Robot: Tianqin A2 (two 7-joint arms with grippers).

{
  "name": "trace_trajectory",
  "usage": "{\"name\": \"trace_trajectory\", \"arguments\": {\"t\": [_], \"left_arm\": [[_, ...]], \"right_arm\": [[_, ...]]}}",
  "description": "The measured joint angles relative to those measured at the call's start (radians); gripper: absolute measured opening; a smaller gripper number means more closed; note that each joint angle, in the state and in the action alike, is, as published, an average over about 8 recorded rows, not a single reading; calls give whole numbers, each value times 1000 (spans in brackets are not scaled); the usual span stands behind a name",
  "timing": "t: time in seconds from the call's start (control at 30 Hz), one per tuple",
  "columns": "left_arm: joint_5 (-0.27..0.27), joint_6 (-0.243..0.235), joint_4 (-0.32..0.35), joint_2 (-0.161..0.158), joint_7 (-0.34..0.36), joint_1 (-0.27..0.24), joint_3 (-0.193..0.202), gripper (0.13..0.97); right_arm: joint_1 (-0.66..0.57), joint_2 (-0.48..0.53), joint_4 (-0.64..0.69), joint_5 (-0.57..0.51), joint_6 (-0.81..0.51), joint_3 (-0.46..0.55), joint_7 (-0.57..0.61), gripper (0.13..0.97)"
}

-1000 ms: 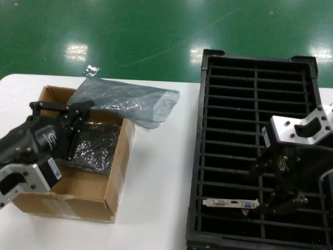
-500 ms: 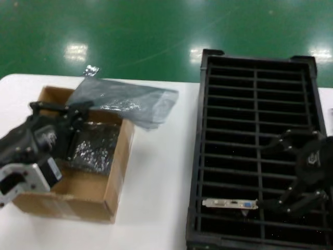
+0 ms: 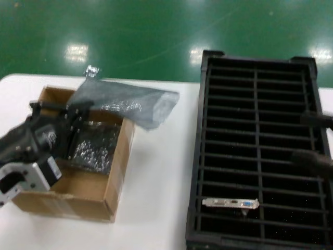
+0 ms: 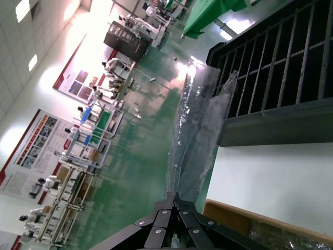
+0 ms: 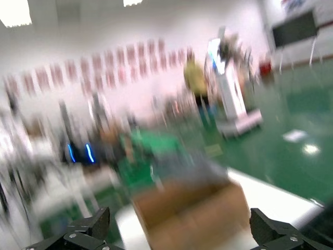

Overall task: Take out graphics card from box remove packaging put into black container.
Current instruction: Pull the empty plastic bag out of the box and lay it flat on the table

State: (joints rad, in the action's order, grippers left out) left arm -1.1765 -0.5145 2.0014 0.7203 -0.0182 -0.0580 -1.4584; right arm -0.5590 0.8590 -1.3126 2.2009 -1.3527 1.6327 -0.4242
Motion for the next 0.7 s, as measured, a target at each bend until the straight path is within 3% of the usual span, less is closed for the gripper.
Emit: {"name": "trace_trajectory", "arguments": {"t": [0.2,0.37,0.7], "left_arm": [[0,0,0,0,0,0,0,139],[0,0,0,0,0,0,0,139],[0,0,0,0,0,0,0,139]], "right_arm": [[90,-61,81,254,-128,-147,-106,931],[138,-57,124,422,-191,-168,-132,956],[172,-66,188,501,-206,-188,-197,966]]}}
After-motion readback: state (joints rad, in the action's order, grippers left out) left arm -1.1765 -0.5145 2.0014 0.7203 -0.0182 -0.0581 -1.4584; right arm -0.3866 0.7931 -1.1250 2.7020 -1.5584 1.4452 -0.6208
